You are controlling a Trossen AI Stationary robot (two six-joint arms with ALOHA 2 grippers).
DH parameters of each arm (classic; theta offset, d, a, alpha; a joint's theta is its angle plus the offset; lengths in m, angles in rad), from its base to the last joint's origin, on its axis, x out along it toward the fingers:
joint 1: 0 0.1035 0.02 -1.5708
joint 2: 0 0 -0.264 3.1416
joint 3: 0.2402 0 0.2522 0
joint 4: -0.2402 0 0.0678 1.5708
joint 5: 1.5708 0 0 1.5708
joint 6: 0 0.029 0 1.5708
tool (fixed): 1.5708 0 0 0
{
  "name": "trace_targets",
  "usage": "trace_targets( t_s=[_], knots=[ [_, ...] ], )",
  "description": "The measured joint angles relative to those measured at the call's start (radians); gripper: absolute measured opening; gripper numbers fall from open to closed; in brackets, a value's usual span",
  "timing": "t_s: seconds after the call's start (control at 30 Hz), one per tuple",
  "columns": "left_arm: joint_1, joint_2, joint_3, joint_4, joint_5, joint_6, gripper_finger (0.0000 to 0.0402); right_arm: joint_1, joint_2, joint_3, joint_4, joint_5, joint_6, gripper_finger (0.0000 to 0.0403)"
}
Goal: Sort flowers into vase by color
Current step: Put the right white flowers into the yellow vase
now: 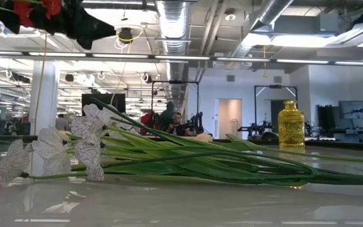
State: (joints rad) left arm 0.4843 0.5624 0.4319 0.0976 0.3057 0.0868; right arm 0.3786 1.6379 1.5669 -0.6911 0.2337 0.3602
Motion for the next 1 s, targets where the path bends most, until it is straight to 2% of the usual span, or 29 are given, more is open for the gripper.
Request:
trace_targets(
  t_s=[0.2,0.53,0.67,0.83,1.0],
  knots=[
    [-0.001,0.001,-0.079,0.027,-0.005,-0.090,0.0075,0.007,0.075,-0.002,-0.007,-0.005,0.009,0.0136],
    [-0.034,0.006,-0.221,0.157,-0.042,-0.044,0.0075,0.030,0.251,-0.003,-0.013,-0.156,0.161,0.0136],
    [-0.044,0.006,-0.247,0.165,-0.062,-0.043,0.0075,0.044,0.315,-0.003,-0.001,-0.197,0.165,0.0136],
    [-0.059,0.007,-0.278,0.159,-0.064,-0.033,0.0075,0.060,0.380,-0.003,0.035,-0.302,0.169,0.0137],
    [-0.059,0.006,-0.278,0.176,-0.104,-0.012,0.0075,0.058,0.414,-0.003,0.069,-0.337,0.255,0.0155]
  ],
)
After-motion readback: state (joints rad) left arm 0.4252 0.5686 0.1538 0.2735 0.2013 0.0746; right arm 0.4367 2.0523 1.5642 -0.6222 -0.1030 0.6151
